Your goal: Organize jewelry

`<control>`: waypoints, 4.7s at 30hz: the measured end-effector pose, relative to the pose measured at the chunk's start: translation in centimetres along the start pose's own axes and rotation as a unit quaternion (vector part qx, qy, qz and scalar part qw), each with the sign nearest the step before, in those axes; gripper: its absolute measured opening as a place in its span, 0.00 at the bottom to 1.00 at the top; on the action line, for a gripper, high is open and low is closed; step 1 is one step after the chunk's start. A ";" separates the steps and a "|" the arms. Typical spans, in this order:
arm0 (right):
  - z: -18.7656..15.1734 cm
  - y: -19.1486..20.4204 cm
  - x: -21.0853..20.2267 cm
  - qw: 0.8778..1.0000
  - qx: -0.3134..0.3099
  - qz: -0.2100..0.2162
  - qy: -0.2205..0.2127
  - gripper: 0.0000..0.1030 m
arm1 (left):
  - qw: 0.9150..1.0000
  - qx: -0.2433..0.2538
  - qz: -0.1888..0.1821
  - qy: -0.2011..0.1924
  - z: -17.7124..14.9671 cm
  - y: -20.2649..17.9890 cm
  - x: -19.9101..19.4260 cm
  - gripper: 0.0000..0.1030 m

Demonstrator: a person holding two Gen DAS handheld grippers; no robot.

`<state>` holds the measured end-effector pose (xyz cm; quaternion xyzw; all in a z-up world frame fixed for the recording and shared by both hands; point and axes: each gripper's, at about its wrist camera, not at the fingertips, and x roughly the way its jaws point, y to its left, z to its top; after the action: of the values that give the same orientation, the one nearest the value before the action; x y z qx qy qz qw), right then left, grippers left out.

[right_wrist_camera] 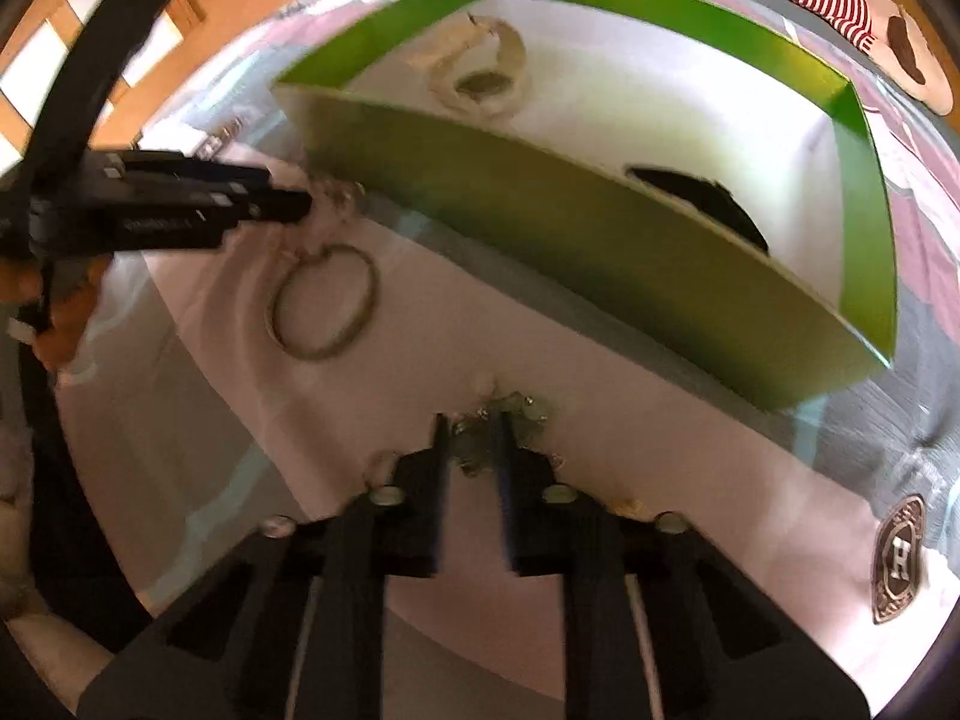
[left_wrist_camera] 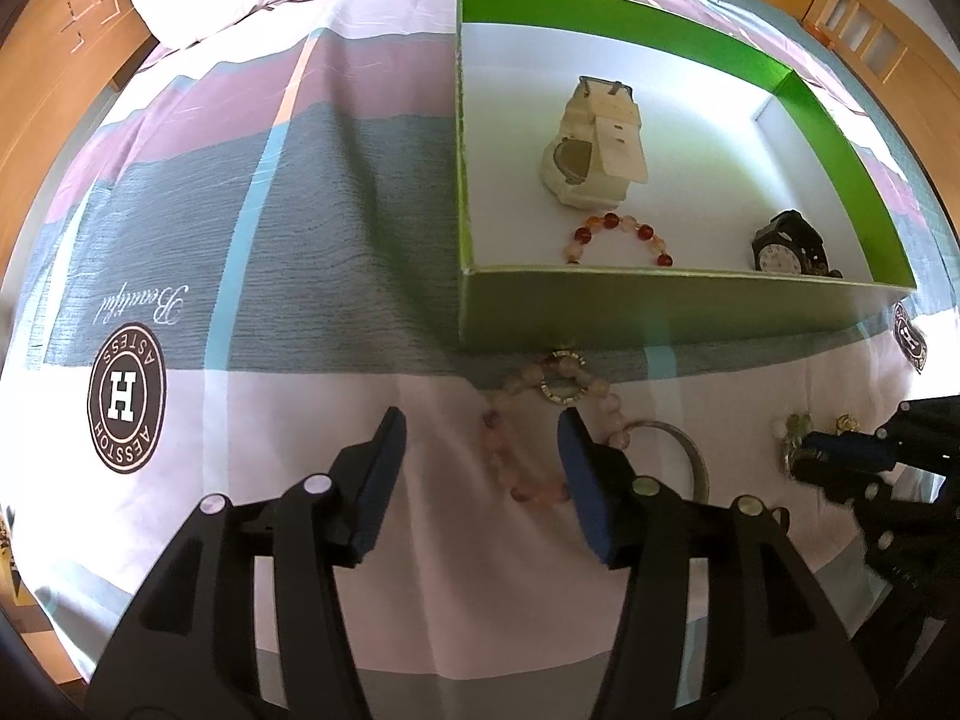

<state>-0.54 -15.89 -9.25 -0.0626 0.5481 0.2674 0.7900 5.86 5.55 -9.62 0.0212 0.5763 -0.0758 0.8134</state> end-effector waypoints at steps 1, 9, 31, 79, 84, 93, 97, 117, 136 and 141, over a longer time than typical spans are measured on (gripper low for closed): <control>0.2 -0.4 -0.4 1.000 0.010 -0.002 -0.013 0.07 | 1.000 -0.002 0.000 0.000 0.0 0.1 0.0 0.52; 0.8 -3.3 -2.0 0.995 0.089 0.000 -0.039 0.08 | 1.000 -0.008 0.002 -0.001 0.0 0.3 -0.1 0.52; 0.7 -2.2 1.1 0.995 0.063 -0.075 0.003 0.67 | 0.999 0.033 0.000 -0.008 -0.3 -3.2 1.1 0.44; 0.8 -0.5 2.1 0.998 0.017 -0.068 0.002 0.21 | 0.997 0.022 -0.067 0.011 -0.1 -3.6 1.3 0.10; 0.9 -0.5 1.0 0.998 0.018 -0.059 -0.017 0.12 | 0.996 0.016 -0.083 -0.017 0.3 -3.2 -0.4 0.08; 1.7 -0.6 -1.4 0.997 0.027 -0.037 -0.062 0.03 | 0.989 0.030 -0.121 -0.081 0.5 -3.6 -4.2 0.08; 1.8 -2.2 -2.7 0.995 0.060 -0.020 -0.078 0.03 | 0.989 0.032 -0.122 -0.082 0.2 -3.5 -4.5 0.08; 1.2 0.7 0.9 0.999 0.000 -0.042 -0.005 0.09 | 0.987 0.045 -0.126 -0.090 -0.2 -4.2 -5.1 0.07; 4.6 -3.8 -7.4 0.966 0.098 0.012 -0.237 0.09 | 0.949 0.001 -0.214 -0.232 3.2 -3.0 -11.0 0.07; 4.0 -5.6 -5.6 0.969 0.135 -0.009 -0.209 0.09 | 0.964 -0.006 -0.168 -0.207 4.0 -2.7 -8.1 0.07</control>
<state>4.16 -21.07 -3.75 0.0969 0.4010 0.1914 0.8906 6.57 3.24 -0.49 -0.0970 0.3907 -0.2105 0.8909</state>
